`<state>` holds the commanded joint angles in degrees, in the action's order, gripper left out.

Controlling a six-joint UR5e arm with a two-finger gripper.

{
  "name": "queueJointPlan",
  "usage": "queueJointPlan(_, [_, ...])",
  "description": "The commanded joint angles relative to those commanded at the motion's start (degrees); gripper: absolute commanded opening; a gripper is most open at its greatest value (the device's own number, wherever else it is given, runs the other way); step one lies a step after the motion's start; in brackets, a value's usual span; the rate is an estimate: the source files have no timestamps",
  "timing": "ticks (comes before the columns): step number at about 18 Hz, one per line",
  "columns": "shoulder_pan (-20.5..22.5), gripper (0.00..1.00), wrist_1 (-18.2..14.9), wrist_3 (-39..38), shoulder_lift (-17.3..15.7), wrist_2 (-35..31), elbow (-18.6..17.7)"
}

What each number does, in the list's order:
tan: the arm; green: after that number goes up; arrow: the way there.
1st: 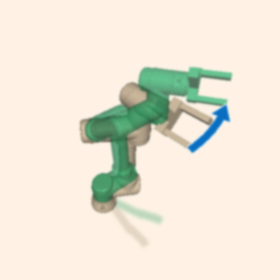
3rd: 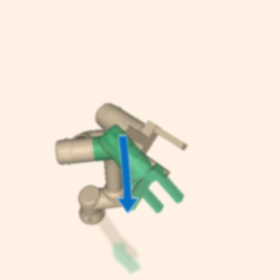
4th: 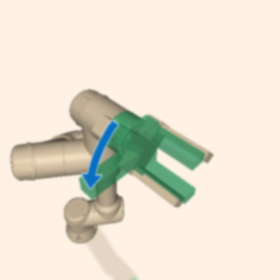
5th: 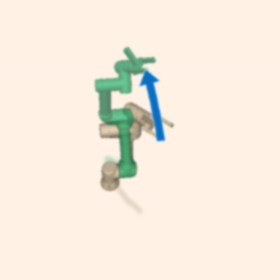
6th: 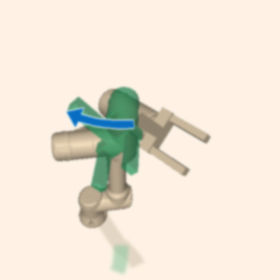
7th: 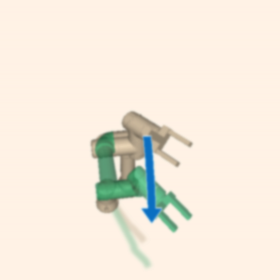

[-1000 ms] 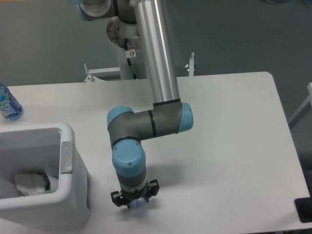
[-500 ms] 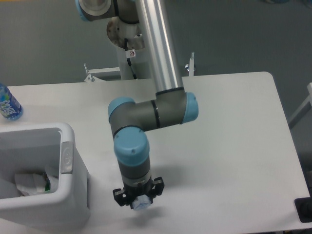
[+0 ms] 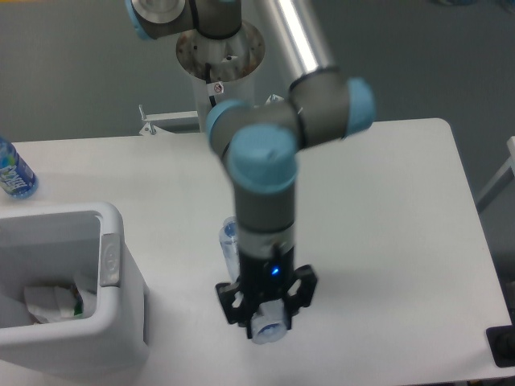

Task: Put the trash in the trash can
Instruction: 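Lift the bottle and carry it over the white bin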

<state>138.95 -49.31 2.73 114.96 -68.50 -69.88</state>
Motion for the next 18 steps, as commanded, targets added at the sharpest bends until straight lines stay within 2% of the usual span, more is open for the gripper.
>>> queueJointPlan(8, [2.74,0.58,1.23,-0.18,-1.67,8.82,4.22])
queueJointPlan(15, [-0.78,0.58,1.32,-0.44,-2.38,9.43,4.49])
queueJointPlan(18, [-2.44,0.57,3.51,-1.84,-3.08,9.52,4.58])
